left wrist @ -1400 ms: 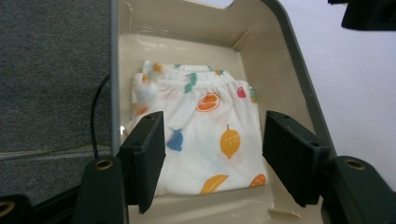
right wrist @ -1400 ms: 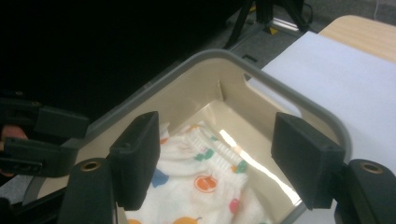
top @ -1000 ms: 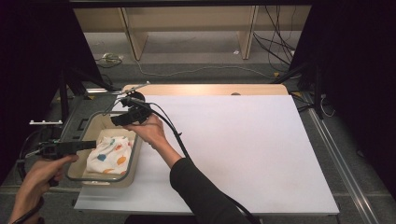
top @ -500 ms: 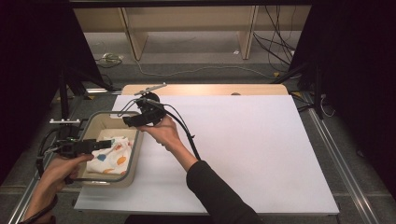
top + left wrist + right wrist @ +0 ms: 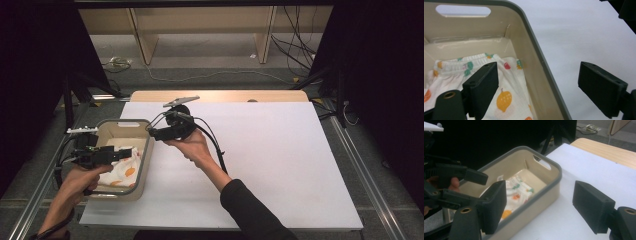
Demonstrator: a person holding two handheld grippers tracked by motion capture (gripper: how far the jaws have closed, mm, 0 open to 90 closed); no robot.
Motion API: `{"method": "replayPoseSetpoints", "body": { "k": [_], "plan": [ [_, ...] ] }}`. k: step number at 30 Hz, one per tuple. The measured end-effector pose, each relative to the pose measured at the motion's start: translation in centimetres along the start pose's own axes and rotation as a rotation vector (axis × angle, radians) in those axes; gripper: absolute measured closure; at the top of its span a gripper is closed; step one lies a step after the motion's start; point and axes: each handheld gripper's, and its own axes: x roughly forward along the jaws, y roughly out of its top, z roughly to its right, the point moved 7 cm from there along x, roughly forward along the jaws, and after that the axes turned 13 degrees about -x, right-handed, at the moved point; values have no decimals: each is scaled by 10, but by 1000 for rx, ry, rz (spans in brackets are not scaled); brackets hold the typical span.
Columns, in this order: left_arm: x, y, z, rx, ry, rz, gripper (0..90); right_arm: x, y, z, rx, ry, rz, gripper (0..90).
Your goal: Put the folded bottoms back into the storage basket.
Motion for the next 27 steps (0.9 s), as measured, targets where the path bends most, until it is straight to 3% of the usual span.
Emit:
{"method": "replayPoseSetpoints", "body": {
  "k": [16,27],
  "plan": [
    [20,-12,41,97,-80,19,158,-47,-38,18,14,-49,30,277],
    [29,-19,58,141,-106,35,159,-76,-50,16,-1,-81,81,278]
  ]
}}
